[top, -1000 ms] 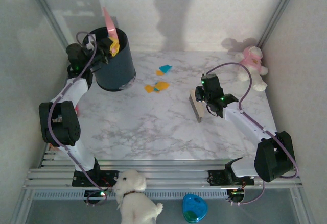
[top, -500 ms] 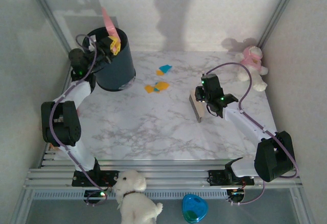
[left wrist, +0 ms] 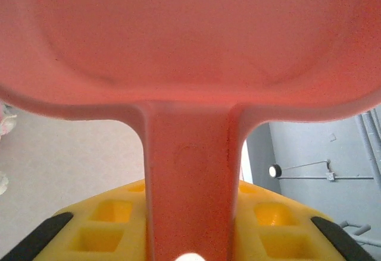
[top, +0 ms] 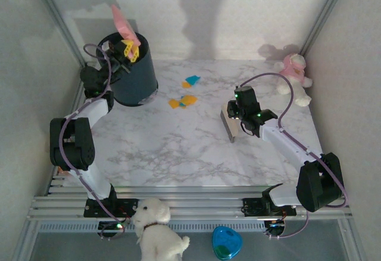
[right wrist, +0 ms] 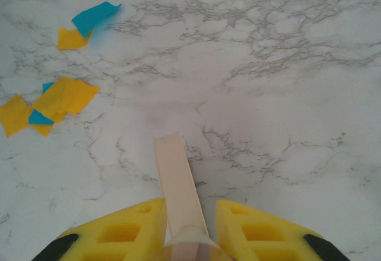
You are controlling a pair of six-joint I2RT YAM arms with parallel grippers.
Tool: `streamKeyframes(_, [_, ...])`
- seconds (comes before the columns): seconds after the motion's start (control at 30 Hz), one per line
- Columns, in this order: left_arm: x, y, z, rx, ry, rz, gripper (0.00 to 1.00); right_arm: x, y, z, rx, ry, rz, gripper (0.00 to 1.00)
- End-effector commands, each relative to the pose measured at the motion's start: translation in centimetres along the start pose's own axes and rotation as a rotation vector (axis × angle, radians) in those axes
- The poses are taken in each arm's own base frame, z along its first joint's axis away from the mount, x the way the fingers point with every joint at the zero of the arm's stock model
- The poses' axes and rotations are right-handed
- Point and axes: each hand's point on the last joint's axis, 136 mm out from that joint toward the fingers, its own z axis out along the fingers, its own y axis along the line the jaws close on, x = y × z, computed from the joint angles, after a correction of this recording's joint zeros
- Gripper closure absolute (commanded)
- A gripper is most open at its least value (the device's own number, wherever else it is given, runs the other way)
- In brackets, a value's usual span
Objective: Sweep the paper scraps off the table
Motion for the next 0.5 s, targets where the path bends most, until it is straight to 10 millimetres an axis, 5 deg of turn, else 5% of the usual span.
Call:
streamKeyframes(0.0, [1.3, -1.8, -0.1, 0.062, 0.025, 0.043, 1.00, 0.1, -0.2, -0.1, 0.004, 0.016, -0.001, 1.00])
streamKeyframes(0.47, [-0.1, 1.5, 0.2, -0.342, -0.023, 0.369, 1.00, -0.1, -0.4, -0.6, 0.004, -0.009, -0.003, 1.00])
